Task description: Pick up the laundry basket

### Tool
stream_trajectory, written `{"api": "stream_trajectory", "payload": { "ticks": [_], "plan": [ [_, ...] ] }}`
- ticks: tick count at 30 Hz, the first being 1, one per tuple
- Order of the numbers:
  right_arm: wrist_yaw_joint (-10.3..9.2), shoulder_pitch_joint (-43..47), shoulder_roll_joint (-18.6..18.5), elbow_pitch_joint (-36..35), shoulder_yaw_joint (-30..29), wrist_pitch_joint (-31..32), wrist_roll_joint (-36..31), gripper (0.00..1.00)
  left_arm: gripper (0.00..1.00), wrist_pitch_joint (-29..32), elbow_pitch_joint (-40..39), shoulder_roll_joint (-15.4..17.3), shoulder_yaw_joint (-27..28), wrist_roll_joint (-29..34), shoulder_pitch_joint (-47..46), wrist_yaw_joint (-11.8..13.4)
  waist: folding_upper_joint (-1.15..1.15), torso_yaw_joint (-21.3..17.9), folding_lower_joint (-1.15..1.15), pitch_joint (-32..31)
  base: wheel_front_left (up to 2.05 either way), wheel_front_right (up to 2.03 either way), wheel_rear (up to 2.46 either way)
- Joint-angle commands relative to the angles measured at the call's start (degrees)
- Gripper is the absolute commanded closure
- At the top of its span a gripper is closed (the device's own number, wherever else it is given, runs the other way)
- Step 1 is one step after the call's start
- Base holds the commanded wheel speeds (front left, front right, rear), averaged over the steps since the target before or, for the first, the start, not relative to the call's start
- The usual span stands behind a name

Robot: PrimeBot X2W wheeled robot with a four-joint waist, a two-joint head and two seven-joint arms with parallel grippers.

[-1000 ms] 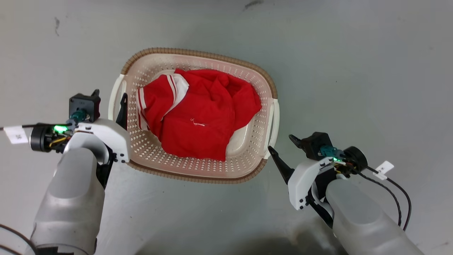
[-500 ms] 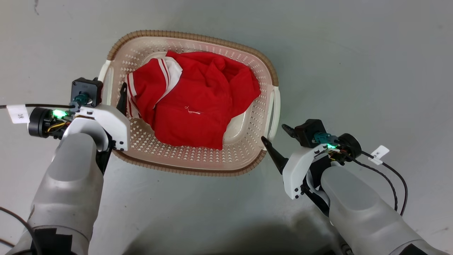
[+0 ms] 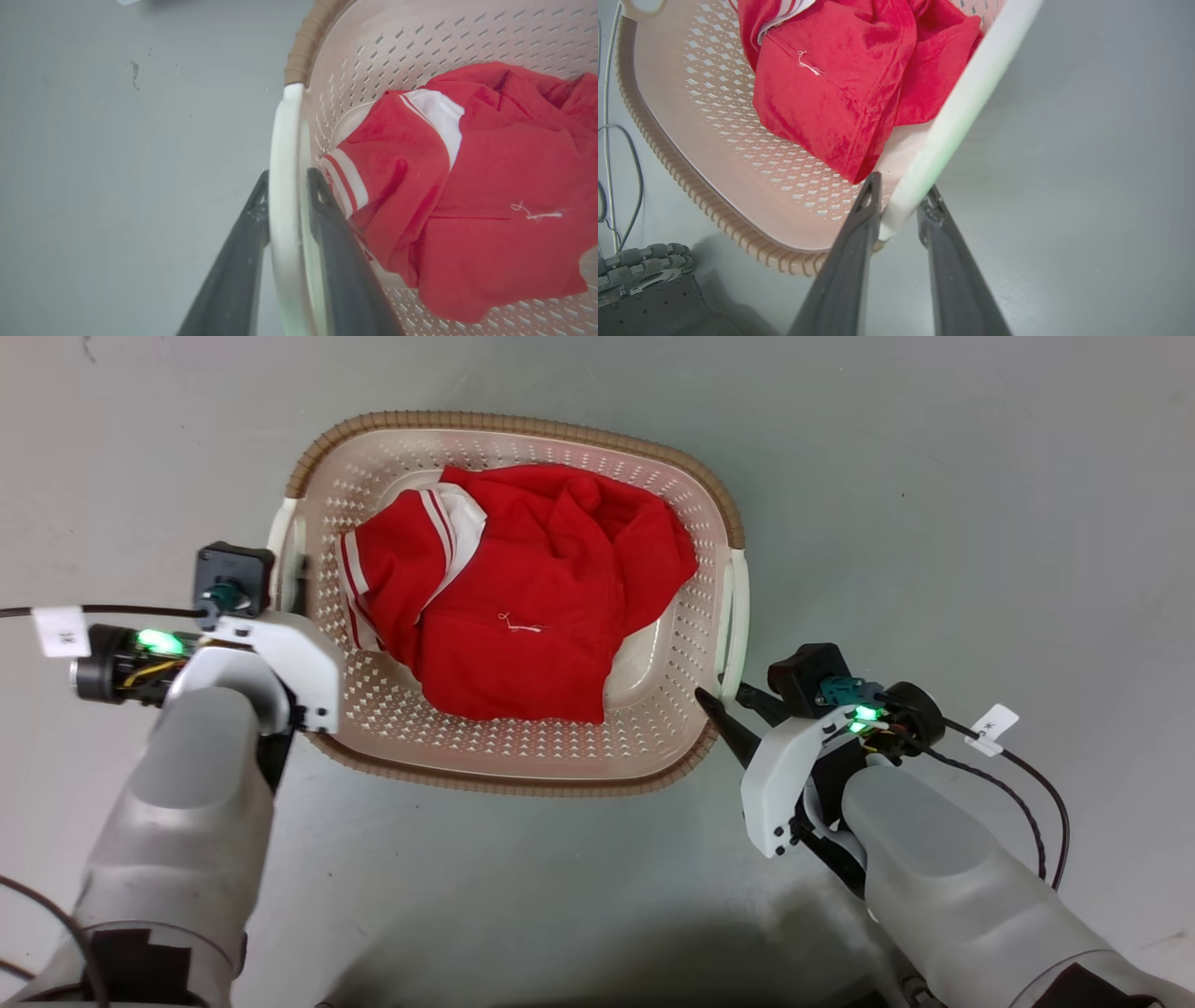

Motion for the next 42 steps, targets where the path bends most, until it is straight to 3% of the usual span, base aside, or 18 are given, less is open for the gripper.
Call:
{"api": "stream_trajectory", "payload": {
  "ticks": [1,17,31,42],
  "plan": [
    [-0.12,-1.2,-0.3,0.5,0.5,-0.1,0.3,1.0,1.0,-0.2,0.1,-0.3,-0.5,-0.4,-0.8,-0.3,0.0,0.0,0.0,-0.1,0.0,0.0,0.0],
    [-0.06,1.4,-0.1,2.6,5.5,0.7,4.9,1.0,1.0,-0.2,4.2,-2.4,-3.2,-3.4,1.7,-0.9,0.0,1.0,0.0,-7.5,0.0,0.0,0.0],
    [-0.06,5.1,-0.9,4.7,10.8,4.0,10.1,1.0,1.0,1.6,6.3,-3.2,-10.5,-10.6,5.0,-0.9,0.0,2.3,0.0,-18.5,0.0,0.0,0.0],
    [-0.06,8.3,-2.7,1.8,16.6,10.8,15.2,1.0,1.0,10.3,6.0,-3.4,-17.8,-19.1,9.8,-0.9,0.0,2.9,0.0,-28.4,0.0,0.0,0.0]
  ]
}}
